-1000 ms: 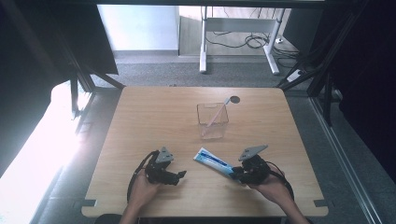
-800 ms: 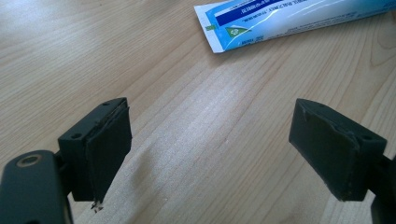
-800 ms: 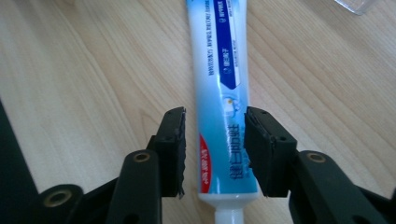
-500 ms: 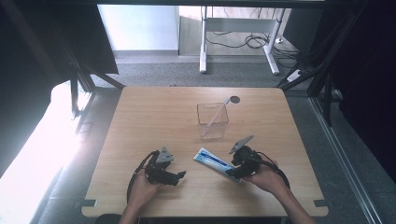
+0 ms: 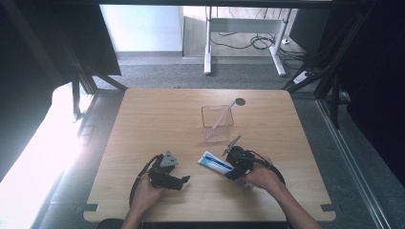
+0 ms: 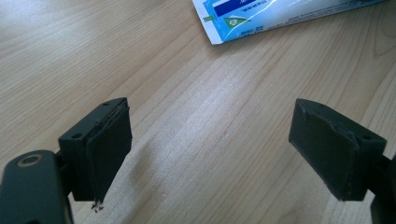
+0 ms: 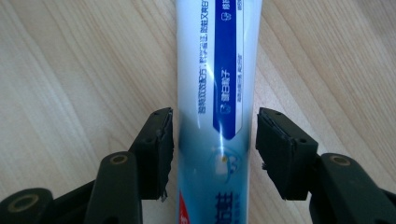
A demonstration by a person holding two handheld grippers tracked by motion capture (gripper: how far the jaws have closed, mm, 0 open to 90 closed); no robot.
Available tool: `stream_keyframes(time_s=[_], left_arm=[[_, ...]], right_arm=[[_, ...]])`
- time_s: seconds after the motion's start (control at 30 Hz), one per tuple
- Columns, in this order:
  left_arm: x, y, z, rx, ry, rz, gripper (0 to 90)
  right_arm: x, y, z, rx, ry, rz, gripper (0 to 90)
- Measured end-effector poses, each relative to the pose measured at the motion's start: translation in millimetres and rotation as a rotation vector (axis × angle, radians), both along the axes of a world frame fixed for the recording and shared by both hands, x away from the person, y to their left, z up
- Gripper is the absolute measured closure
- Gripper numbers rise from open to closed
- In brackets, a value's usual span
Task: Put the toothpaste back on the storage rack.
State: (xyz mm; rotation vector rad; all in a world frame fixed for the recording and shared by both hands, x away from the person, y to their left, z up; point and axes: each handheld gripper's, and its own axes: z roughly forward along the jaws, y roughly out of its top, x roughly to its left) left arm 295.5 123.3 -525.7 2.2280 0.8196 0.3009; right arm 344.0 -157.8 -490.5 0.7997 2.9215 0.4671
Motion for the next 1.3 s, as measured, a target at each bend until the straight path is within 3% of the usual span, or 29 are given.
stream_keyframes(time_s=[0.47, 0.6, 0.73, 0.83, 1.07, 1.3], left_arm=[[0.0, -1.0, -1.3, 0.009, 0.006, -0.004, 13.5], [-0.1, -1.5, -1.8, 0.010, 0.008, -0.004, 13.6], [-0.3, -1.9, -1.6, 0.011, 0.007, -0.007, 13.6], [-0.1, -1.4, -1.4, 0.008, 0.006, -0.006, 13.6], [-0.3, -0.8, -0.8, 0.007, 0.004, -0.005, 13.6], [-0.4, -0.3, 0.0, 0.005, 0.000, -0.002, 13.6]], right_arm=[[10.6, 17.3, -8.6, -0.066, 0.034, 0.009, 52.6], [9.9, 14.5, -4.9, -0.044, 0.038, -0.017, 64.2], [9.3, 12.0, -2.8, -0.027, 0.043, -0.042, 68.7], [8.5, 10.0, -1.2, -0.016, 0.050, -0.046, 70.8], [4.5, 5.3, 1.1, 0.008, 0.021, -0.039, 71.9], [2.2, -1.9, 15.6, 0.062, -0.009, -0.048, 72.1]])
